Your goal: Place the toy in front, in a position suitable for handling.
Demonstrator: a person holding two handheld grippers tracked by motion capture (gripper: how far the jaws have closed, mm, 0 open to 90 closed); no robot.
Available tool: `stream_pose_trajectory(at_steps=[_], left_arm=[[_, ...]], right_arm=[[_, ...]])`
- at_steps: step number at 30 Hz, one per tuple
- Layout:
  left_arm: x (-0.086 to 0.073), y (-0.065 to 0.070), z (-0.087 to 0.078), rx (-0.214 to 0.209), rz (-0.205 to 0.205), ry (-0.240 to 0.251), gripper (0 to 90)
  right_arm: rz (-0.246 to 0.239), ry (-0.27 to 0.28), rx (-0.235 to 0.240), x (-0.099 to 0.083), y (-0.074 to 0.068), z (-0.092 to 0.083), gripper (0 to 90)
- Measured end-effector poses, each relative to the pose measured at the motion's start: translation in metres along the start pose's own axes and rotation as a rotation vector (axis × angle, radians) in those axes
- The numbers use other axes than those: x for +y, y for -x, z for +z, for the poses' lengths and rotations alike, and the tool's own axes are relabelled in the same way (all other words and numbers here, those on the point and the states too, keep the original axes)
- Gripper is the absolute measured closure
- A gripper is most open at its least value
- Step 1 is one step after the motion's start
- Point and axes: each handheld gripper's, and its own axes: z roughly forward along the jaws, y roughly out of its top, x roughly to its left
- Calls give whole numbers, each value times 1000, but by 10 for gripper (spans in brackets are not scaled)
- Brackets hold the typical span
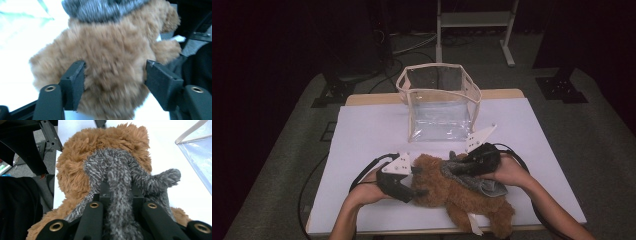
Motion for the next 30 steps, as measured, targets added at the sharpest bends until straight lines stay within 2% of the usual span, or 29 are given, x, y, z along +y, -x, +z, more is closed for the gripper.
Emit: stream_pose_trajectory(at_steps=[1, 4, 10, 15, 17, 21, 23, 26, 27, 30], left_arm=[[2, 0, 2, 0, 8, 4, 331], [3, 0, 10, 5, 16, -24, 354], [-6, -4, 11, 25, -20, -49, 379], [-4, -5, 10, 26, -22, -39, 364], [-2, -5, 7, 18, -17, -26, 334], [4, -4, 7, 16, 8, 22, 305], [6, -4, 12, 17, 12, 8, 304], [3, -5, 21, 22, 5, -27, 333], [2, -5, 21, 21, -1, -25, 344], [4, -3, 17, 17, 20, -45, 345]], right_arm=[[-3, -3, -2, 1, -1, 0, 774], [-17, -11, -13, 3, -2, 0, 773], [-31, -13, -29, 2, -11, -21, 768], [-1, -11, -42, -14, -14, -36, 768], [25, 4, -37, -20, -12, -35, 768], [29, -1, -31, -22, -10, -27, 768], [21, -7, -24, -20, -8, -25, 768], [8, 1, -40, -9, -6, -26, 768], [-2, 8, -44, -5, -5, -25, 768], [-12, -3, -32, 4, -4, -14, 768]])
